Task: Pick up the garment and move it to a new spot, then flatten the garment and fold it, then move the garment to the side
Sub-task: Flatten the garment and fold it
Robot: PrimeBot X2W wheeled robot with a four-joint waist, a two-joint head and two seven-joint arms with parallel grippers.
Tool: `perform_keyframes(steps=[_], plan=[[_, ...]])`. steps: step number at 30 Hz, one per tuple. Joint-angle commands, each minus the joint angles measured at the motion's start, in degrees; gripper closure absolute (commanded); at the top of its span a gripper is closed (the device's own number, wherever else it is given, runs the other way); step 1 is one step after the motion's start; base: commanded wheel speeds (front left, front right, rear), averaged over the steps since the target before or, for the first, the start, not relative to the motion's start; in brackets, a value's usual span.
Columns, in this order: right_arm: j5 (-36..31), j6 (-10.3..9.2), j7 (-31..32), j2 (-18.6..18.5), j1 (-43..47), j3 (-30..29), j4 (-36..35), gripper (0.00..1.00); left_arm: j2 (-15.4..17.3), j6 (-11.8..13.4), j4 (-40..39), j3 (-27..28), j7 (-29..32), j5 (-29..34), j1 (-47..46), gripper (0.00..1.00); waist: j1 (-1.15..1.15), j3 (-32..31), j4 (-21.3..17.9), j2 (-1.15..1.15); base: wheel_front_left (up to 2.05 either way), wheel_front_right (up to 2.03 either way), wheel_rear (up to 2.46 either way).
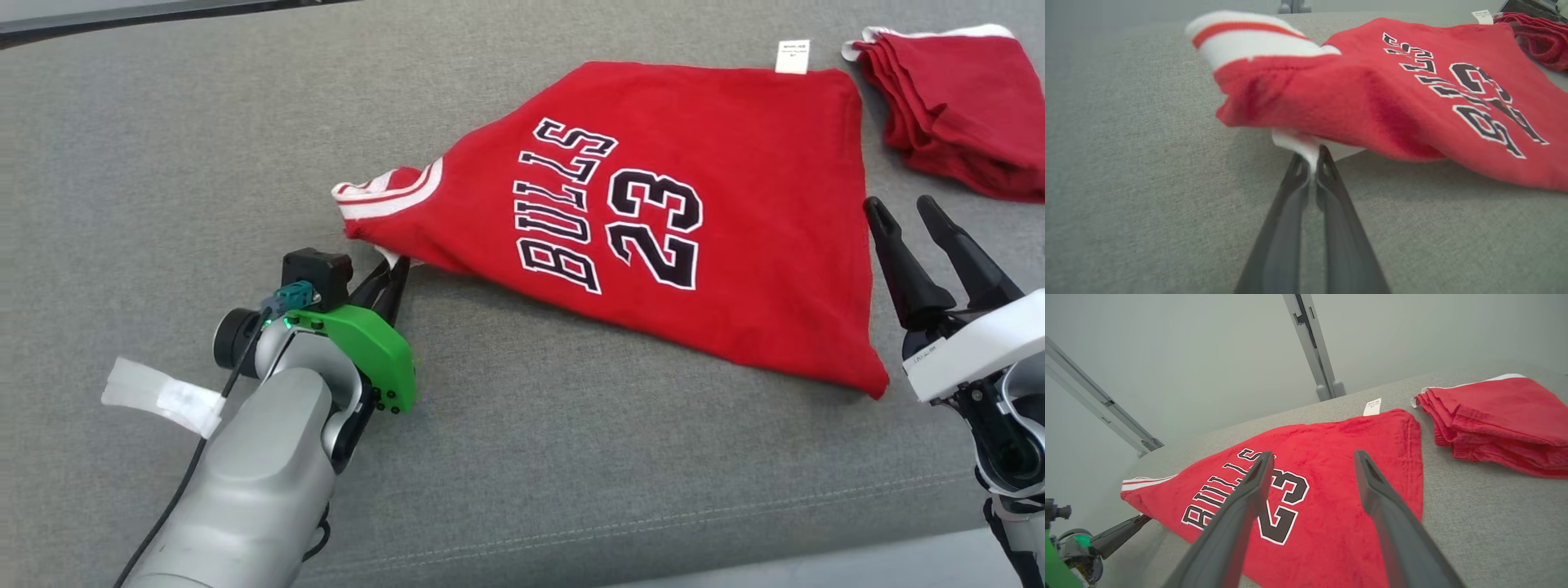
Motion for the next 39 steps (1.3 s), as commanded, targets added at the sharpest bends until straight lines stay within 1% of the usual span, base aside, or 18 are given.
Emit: perform_keyframes(steps=[1, 2, 3, 6, 9, 10, 11, 15, 19, 20, 23, 27, 30, 35, 36, 37, 38, 39], plan=[[0.23, 0.0, -0.47, -0.04, 0.76, -0.17, 0.14, 0.0, 1.87, -0.13, -3.24, -0.82, 0.5, -0.68, 1.67, 1.0, 0.0, -2.16, 2.8, 0.0, 0.0, 0.0, 0.0], [0.2, 0.0, -0.47, -0.01, 1.01, -0.24, 0.19, 0.0, 2.67, -0.13, -4.99, -1.06, 0.77, -0.84, 2.15, 1.0, 0.0, -2.44, 3.24, 0.0, 0.0, 0.0, 0.0], [0.2, 0.0, -0.47, -0.01, 1.01, -0.24, 0.19, 0.0, 2.67, -0.13, -4.99, -1.06, 0.77, -0.84, 2.15, 1.0, 0.0, -2.44, 3.24, 0.0, 0.0, 0.0, 0.0], [0.24, 0.0, -0.38, 0.08, 1.52, -0.5, 0.16, 0.0, 5.27, -0.1, -11.11, -1.22, 1.82, -1.29, 3.97, 1.0, 0.0, -3.24, 4.43, 0.0, 0.0, 0.0, 0.0], [0.17, 0.0, -0.14, 0.12, 1.76, -0.88, 0.04, 0.0, 8.0, 1.36, -18.93, -0.77, 3.54, -1.82, 6.51, 1.0, 0.0, -3.84, 5.39, 0.0, 0.0, 0.0, 0.0], [0.07, 0.0, 0.04, 0.1, 2.05, -1.15, -0.16, 0.0, 10.06, 2.91, -25.12, -0.38, 5.15, -2.09, 8.61, 1.0, 0.0, -4.06, 5.98, 0.0, 0.0, 0.0, 0.0], [0.01, 0.0, 0.15, 0.14, 2.15, -1.29, -0.22, 0.0, 11.27, 3.94, -28.47, -0.22, 6.17, -2.22, 9.79, 1.0, 0.0, -4.11, 6.22, 0.0, 0.0, 0.0, 0.0], [-0.24, 0.0, 0.5, 0.21, 2.06, -1.7, -0.55, 0.0, 15.92, 8.63, -41.53, 1.15, 10.13, -2.74, 15.21, 1.0, 0.0, -4.1, 6.9, 0.0, 0.0, 0.0, 0.0], [-0.29, 0.0, 1.14, 0.11, 1.73, -1.66, -0.71, 0.0, 20.22, 13.27, -52.45, 1.94, 14.31, -2.93, 20.66, 1.0, 0.0, -3.84, 7.4, 0.0, 0.0, 0.0, 0.0], [-0.31, 0.0, 1.23, 0.08, 1.61, -1.59, -0.7, 0.0, 20.88, 14.16, -54.87, 1.85, 15.15, -2.7, 21.8, 1.0, 0.0, -3.77, 7.45, 0.0, 0.0, 0.0, 0.0], [-0.34, 0.0, 1.57, 0.31, 1.1, -1.18, -0.65, 0.0, 21.43, 16.37, -61.24, 1.56, 17.57, -4.35, 25.61, 1.0, 0.0, -3.47, 7.4, 0.0, 0.0, 0.0, 0.0], [-0.29, 0.0, 1.85, 0.51, 0.51, -0.12, 0.03, 0.0, 21.07, 18.56, -64.32, 1.18, 19.28, -6.17, 29.29, 1.0, 0.0, -3.16, 7.12, 0.0, 0.0, 0.0, 0.0], [-0.5, 0.0, 2.01, 0.38, 0.01, 0.66, 0.63, 0.0, 20.45, 18.71, -62.65, 1.38, 19.35, -7.53, 30.51, 1.0, 0.0, -3.0, 6.76, 0.0, 0.0, 0.0, 0.0], [-0.41, 0.0, 1.86, 0.26, -1.05, 2.02, 1.78, 0.0, 18.46, 17.32, -56.08, 2.78, 18.64, -10.87, 29.91, 1.0, 0.0, -2.96, 6.16, 0.0, 0.0, 0.0, 0.0], [-0.31, 0.0, 1.8, 0.27, -1.18, 2.25, 2.02, 0.0, 18.16, 17.17, -54.35, 3.08, 18.62, -11.48, 29.56, 0.73, 0.0, -2.99, 6.06, 0.0, 0.0, 0.0, 0.0], [-0.2, 0.0, 1.74, 0.27, -1.28, 2.53, 2.25, 0.0, 17.75, 16.82, -52.64, 3.15, 18.36, -11.86, 29.22, 0.29, 0.0, -3.03, 5.96, 0.0, 0.0, 0.0, 0.0], [-0.11, 0.0, 1.63, 0.25, -1.35, 2.71, 2.47, 0.0, 17.44, 16.63, -51.24, 3.26, 17.97, -12.02, 28.79, 0.0, 0.0, -3.09, 5.87, 0.0, 0.0, 0.0, 0.0], [0.0, 0.0, 1.6, 0.22, -1.42, 2.87, 2.67, 0.0, 17.18, 16.46, -49.82, 3.3, 17.79, -12.35, 28.61, 0.0, 0.0, -3.17, 5.81, 0.0, 0.0, 0.0, 0.0]])
